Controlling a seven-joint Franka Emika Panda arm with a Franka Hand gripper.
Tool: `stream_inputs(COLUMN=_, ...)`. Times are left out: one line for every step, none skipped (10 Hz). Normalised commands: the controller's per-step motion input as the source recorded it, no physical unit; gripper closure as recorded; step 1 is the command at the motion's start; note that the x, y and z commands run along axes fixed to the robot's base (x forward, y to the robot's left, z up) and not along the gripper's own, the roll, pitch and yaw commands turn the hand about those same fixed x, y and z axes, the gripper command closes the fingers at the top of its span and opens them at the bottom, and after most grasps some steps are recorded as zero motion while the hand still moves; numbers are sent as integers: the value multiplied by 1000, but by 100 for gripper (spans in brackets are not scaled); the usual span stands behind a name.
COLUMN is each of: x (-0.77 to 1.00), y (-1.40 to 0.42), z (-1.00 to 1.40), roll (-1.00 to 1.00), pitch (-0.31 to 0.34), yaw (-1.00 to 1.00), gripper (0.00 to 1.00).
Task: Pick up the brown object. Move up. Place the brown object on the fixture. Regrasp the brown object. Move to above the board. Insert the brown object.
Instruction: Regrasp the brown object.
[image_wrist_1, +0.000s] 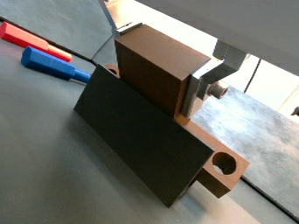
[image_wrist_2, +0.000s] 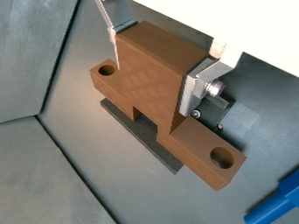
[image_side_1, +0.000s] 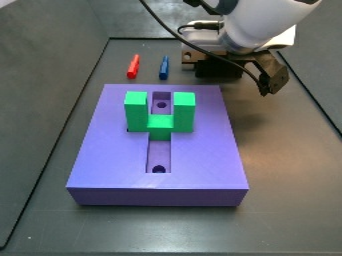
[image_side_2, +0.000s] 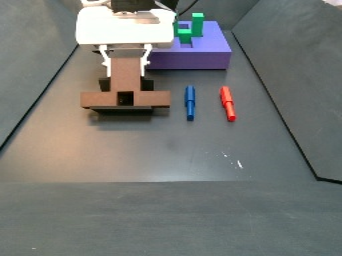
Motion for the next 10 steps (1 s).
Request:
stream_inputs(x=0, y=0, z=0, roll=0, pitch=0, yaw=0, gripper=100)
stream_inputs(x=0, y=0, z=0, roll=0, pitch=0, yaw=0, gripper=100)
stream_inputs(x=0, y=0, z=0, roll=0, pitch=0, yaw=0, gripper=100)
stream_inputs(x=0, y=0, z=0, roll=0, pitch=0, yaw=0, gripper=100)
stream_inputs(x=0, y=0, z=0, roll=0, pitch=0, yaw=0, gripper=100)
stream_inputs(x=0, y=0, z=0, roll=0, pitch=0, yaw=0, gripper=100)
stream_inputs(x=0, y=0, z=0, roll=0, pitch=0, yaw=0, gripper=100)
stream_inputs(x=0, y=0, z=0, roll=0, pitch=0, yaw=0, gripper=100)
stream_inputs(x=0, y=0, z=0, roll=0, pitch=0, yaw=0, gripper=100)
stream_inputs(x=0, y=0, z=0, roll=0, pitch=0, yaw=0, gripper=100)
